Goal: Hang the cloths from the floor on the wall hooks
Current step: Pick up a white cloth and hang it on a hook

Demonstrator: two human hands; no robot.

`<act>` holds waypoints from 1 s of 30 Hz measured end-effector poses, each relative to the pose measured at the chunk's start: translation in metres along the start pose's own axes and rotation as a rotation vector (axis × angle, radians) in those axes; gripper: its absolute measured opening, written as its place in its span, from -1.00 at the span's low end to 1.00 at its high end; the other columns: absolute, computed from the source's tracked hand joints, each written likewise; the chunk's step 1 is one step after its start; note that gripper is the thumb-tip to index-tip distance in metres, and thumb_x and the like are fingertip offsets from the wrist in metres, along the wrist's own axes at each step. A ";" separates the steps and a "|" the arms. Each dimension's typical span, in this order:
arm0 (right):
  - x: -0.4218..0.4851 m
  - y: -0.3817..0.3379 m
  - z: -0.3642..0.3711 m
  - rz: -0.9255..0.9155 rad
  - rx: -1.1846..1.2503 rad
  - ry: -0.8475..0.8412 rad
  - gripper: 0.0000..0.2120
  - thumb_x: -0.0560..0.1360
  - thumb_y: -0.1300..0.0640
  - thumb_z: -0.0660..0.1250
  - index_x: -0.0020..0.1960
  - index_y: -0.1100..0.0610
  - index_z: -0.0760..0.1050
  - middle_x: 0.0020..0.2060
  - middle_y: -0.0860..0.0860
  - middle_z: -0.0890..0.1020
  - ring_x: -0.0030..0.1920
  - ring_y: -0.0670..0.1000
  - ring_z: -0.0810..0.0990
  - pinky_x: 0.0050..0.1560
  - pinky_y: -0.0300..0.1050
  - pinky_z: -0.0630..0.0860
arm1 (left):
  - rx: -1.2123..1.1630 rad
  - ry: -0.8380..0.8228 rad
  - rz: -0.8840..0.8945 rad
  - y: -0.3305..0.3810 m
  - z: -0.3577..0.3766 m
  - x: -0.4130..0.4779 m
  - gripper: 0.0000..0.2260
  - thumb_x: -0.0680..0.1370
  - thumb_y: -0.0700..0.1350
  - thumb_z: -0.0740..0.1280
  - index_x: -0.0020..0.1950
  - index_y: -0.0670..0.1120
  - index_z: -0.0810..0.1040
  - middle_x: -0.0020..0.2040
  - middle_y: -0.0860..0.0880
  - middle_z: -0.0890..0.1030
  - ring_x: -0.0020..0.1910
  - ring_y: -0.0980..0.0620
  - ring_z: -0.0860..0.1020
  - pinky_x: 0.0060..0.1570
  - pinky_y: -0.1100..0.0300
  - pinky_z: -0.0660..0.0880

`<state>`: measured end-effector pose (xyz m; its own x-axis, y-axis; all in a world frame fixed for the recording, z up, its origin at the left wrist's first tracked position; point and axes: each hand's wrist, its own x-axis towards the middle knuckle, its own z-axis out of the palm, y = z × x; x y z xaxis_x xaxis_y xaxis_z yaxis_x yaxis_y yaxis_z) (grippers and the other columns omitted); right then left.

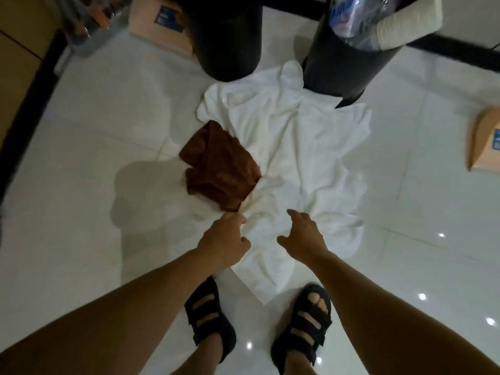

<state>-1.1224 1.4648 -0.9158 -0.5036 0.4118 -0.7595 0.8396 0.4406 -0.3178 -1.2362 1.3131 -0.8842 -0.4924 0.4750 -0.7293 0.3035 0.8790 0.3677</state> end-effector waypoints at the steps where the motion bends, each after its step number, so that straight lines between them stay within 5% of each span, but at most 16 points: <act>1: 0.021 0.007 0.016 -0.010 -0.010 0.013 -0.30 0.47 0.05 0.38 0.51 0.02 0.13 0.45 0.03 0.26 0.40 0.10 0.29 0.23 0.05 0.42 | 0.009 0.003 0.006 -0.008 0.017 0.017 -0.55 0.52 0.01 0.28 0.40 0.05 0.32 0.40 0.01 0.36 0.28 -0.03 0.42 0.15 0.14 0.38; 4: 0.072 0.024 0.057 -0.063 -0.058 0.058 -0.20 0.43 0.02 0.45 0.52 0.01 0.07 0.50 0.01 0.12 0.46 0.10 0.19 0.25 0.04 0.43 | -0.004 0.027 0.012 -0.028 0.054 0.056 -0.56 0.53 0.01 0.29 0.39 0.06 0.31 0.40 0.02 0.35 0.28 -0.02 0.41 0.17 0.12 0.38; 7: 0.102 0.028 0.087 -0.078 -0.138 0.037 -0.14 0.40 -0.02 0.49 0.50 0.03 0.04 0.45 0.03 0.16 0.32 0.13 0.38 0.10 0.03 0.50 | -0.029 0.002 -0.019 -0.046 0.075 0.078 -0.54 0.53 0.01 0.29 0.41 0.06 0.30 0.38 0.01 0.35 0.27 -0.03 0.42 0.18 0.10 0.40; 11: 0.102 0.019 0.094 -0.063 -0.273 0.032 -0.64 0.52 0.13 0.23 0.31 0.07 0.33 0.13 0.08 0.49 -0.01 0.14 0.60 -0.15 -0.11 0.41 | -0.032 -0.036 -0.058 -0.056 0.079 0.074 -0.52 0.52 0.02 0.30 0.42 0.08 0.28 0.35 0.02 0.37 0.23 -0.02 0.44 0.17 0.09 0.43; 14: 0.072 0.004 0.068 -0.033 -0.137 -0.035 -0.90 0.49 0.04 0.15 -0.10 0.04 0.40 -0.19 0.00 0.54 -0.16 0.08 0.57 -0.22 -0.14 0.37 | -0.022 -0.073 -0.064 -0.047 0.063 0.050 -0.46 0.50 0.06 0.33 0.45 0.08 0.25 0.38 0.02 0.36 0.27 -0.02 0.43 0.19 0.11 0.42; 17: 0.019 -0.023 0.018 -0.040 0.092 0.001 -0.81 0.46 -0.06 0.16 -0.18 0.05 0.41 -0.28 -0.05 0.55 -0.23 0.06 0.54 -0.21 -0.08 0.48 | -0.058 -0.084 0.011 -0.024 0.026 0.016 -0.24 0.40 0.17 0.43 0.49 0.09 0.13 0.43 0.03 0.29 0.35 0.00 0.37 0.27 0.07 0.41; 19: -0.022 -0.044 -0.028 -0.075 0.202 -0.003 -0.64 0.41 -0.14 0.17 0.04 0.04 0.54 -0.10 -0.03 0.64 -0.06 0.10 0.60 0.01 -0.02 0.55 | -0.114 -0.077 0.094 0.000 -0.010 -0.012 -0.09 0.31 0.24 0.48 0.51 0.12 0.04 0.47 0.04 0.23 0.40 0.00 0.30 0.31 -0.02 0.41; 21: -0.064 -0.069 -0.078 -0.170 0.287 0.012 -0.45 0.29 -0.23 0.14 0.09 0.07 0.56 -0.11 0.02 0.65 -0.07 0.08 0.60 0.01 0.00 0.56 | -0.154 -0.024 0.195 0.028 -0.052 -0.043 -0.02 0.29 0.24 0.49 0.54 0.11 -0.03 0.52 0.04 0.13 0.45 0.00 0.21 0.33 -0.07 0.37; 24: -0.128 -0.113 -0.158 -0.324 0.369 0.056 -0.47 0.19 -0.25 0.16 -0.05 0.07 0.57 -0.19 0.05 0.63 -0.16 0.05 0.59 -0.11 -0.06 0.54 | -0.279 0.116 0.324 0.074 -0.127 -0.091 -0.28 0.37 0.11 0.49 0.44 -0.01 0.28 0.40 0.08 0.34 0.39 0.03 0.34 0.26 0.11 0.40; 27: -0.191 -0.157 -0.231 -0.409 0.344 0.094 -0.66 0.25 -0.19 0.33 -0.11 0.01 0.51 -0.18 0.02 0.58 -0.17 -0.03 0.55 -0.19 -0.22 0.44 | -0.351 0.208 0.363 0.110 -0.209 -0.147 -0.82 0.51 -0.07 0.37 0.09 -0.02 0.50 -0.03 0.07 0.58 -0.06 0.07 0.58 -0.14 0.24 0.40; 30: -0.248 -0.195 -0.296 -0.469 0.164 0.080 -0.72 0.31 -0.18 0.48 -0.11 -0.08 0.50 -0.18 -0.03 0.58 -0.12 -0.04 0.53 -0.13 -0.22 0.43 | -0.414 0.270 0.336 0.131 -0.290 -0.208 -0.84 0.51 -0.09 0.29 0.08 -0.03 0.44 -0.03 0.03 0.54 -0.08 0.02 0.53 -0.12 0.08 0.47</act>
<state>-1.2220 1.5128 -0.4978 -0.8432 0.2616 -0.4697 0.5366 0.4644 -0.7046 -1.3303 1.3414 -0.5167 -0.6311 0.6755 -0.3814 0.1621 0.5957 0.7867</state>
